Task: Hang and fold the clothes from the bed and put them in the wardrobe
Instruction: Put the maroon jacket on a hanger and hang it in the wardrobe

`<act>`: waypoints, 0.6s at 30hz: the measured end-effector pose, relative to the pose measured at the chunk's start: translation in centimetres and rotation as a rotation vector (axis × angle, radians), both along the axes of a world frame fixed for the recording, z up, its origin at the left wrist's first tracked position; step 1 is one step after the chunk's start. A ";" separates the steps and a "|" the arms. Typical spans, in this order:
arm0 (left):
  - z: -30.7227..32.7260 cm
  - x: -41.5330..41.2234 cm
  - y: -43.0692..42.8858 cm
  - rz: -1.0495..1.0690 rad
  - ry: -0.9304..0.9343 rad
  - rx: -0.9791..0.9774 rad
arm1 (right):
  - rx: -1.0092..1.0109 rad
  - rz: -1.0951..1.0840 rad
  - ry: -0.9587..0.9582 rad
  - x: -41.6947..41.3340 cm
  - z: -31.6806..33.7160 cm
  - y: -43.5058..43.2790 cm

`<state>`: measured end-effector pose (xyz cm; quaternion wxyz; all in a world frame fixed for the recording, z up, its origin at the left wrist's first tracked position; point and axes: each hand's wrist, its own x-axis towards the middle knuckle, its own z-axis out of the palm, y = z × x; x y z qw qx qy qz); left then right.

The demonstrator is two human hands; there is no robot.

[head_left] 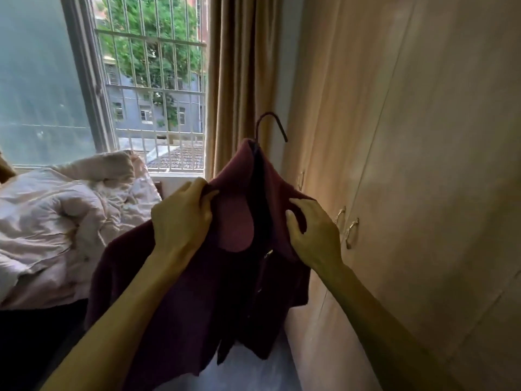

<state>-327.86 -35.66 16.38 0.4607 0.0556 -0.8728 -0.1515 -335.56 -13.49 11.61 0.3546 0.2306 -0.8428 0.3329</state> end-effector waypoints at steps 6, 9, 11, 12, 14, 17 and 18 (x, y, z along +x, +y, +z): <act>-2.7 -9.7 -1.0 -0.047 -0.024 -0.017 | -0.006 -0.085 -0.017 -8.7 -3.2 0.0; -3.4 -15.0 -1.1 -0.070 -0.005 -0.045 | -0.012 -0.095 -0.010 -13.8 -4.6 -0.5; -3.7 -18.4 -0.9 -0.084 -0.005 -0.064 | -0.009 -0.102 -0.018 -16.9 -5.3 -0.9; -3.9 -19.8 -0.8 -0.090 -0.012 -0.069 | -0.013 -0.102 -0.027 -18.3 -5.7 -1.2; -4.5 -22.6 -0.5 -0.097 -0.041 -0.071 | -0.042 -0.107 -0.051 -20.7 -6.4 -1.6; -5.1 -26.1 -0.6 -0.119 -0.094 -0.056 | -0.068 -0.126 -0.091 -23.6 -6.9 -2.0; -5.2 -27.1 -0.6 -0.131 -0.100 -0.055 | -0.065 -0.142 -0.096 -24.4 -7.0 -2.0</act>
